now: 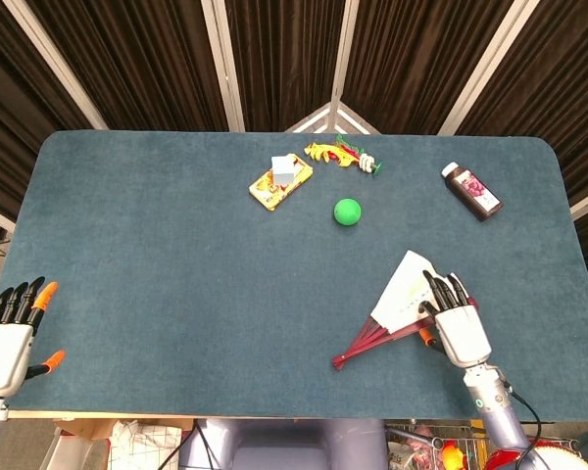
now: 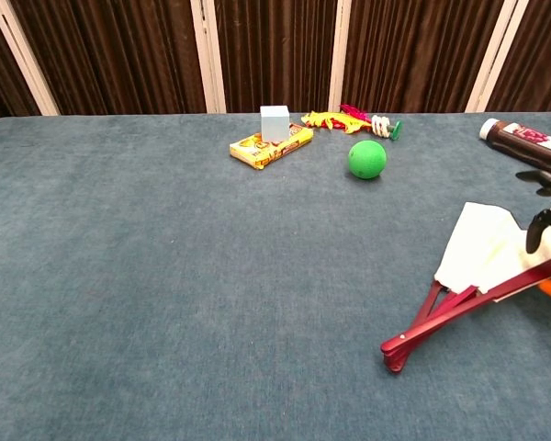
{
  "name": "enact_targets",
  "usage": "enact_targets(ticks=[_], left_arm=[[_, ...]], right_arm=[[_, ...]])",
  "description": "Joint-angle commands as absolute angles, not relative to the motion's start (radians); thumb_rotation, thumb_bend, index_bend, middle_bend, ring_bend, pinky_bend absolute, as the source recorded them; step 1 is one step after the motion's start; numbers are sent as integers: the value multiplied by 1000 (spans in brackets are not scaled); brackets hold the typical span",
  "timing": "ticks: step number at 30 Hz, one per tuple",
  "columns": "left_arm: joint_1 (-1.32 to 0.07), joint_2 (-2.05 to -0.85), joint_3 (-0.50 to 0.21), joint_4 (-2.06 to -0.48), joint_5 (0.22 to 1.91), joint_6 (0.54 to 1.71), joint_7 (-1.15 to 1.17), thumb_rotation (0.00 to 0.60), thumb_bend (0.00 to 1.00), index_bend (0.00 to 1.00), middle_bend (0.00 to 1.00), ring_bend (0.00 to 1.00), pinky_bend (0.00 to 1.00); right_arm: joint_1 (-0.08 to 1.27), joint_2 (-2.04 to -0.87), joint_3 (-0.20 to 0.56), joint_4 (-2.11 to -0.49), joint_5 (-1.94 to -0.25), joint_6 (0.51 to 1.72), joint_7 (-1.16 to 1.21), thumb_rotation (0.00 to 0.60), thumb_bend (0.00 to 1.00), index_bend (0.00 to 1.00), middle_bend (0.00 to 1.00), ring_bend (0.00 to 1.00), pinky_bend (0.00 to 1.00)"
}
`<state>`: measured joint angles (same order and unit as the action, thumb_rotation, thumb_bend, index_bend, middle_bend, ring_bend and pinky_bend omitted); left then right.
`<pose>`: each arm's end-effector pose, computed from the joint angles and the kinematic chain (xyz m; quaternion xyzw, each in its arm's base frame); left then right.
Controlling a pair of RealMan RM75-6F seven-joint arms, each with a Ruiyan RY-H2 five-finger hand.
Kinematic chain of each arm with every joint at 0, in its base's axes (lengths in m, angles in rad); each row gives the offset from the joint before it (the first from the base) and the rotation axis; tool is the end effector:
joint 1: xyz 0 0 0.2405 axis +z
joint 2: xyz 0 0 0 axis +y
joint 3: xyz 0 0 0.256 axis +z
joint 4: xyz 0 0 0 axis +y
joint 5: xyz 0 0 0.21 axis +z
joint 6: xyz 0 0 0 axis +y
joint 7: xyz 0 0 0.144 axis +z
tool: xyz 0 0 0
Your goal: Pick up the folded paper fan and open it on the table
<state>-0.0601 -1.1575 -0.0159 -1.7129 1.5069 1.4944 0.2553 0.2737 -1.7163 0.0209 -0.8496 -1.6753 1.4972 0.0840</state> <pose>-0.2922 0.1646 0.1350 -0.6226 -0.3652 -0.3409 0.6023 -0.3082 -0.2387 0.0132 0.6882 -0.2745 0.4315 0.5147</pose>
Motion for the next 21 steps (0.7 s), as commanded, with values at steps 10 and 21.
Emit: enact_targets(ticks=[10,21], left_arm=[[-57,-1152,-13,-1714,1515,1503,246,600,131,39,0,0,0],[-59,-1152,-13,-1713,1514,1499,246,600,132,39,0,0,0]], right_arm=[[305,-1651,12,-965,-1697,1480,50,600,345,633,85,178,125],[318,-1643,14,-978,-1690,1464,23,600,346,575,85,178,125]])
